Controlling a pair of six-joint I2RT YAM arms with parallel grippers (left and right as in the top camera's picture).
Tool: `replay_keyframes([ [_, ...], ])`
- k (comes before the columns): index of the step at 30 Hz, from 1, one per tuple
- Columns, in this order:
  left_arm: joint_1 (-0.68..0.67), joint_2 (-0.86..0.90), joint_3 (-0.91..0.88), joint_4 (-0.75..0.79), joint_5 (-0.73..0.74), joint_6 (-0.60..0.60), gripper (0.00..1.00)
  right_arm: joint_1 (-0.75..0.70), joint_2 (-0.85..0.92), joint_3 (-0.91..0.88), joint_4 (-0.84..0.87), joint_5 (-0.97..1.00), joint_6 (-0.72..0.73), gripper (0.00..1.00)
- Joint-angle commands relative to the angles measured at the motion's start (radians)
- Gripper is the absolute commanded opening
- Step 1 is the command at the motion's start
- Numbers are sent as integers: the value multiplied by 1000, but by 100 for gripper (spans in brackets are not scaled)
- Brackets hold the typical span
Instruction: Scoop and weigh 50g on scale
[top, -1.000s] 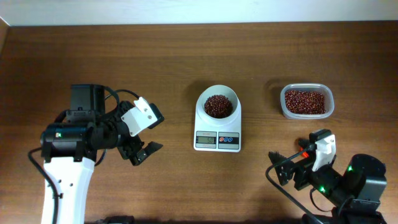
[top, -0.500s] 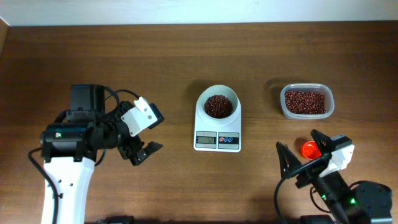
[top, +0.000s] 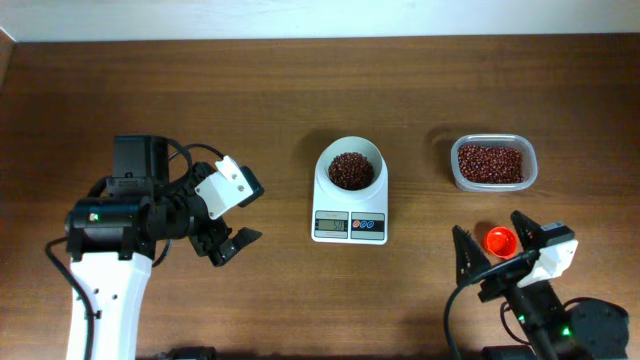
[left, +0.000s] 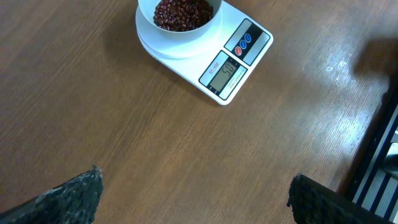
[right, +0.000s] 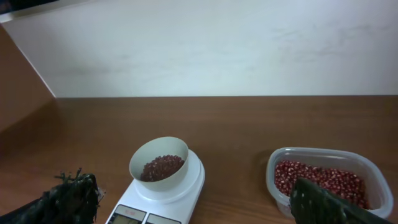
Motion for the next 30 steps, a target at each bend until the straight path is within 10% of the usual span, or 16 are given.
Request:
replay_keyframes([
  [1, 2, -6, 8, -1, 21, -10, 99, -34, -57, -7, -30, 34, -12, 99],
  [13, 2, -6, 8, -1, 21, -10, 99, -101, -184, -72, -39, 29, -18, 99],
  [30, 2, -6, 8, -1, 21, -10, 99, -61, -185, -344, 371, 34, -18, 99],
])
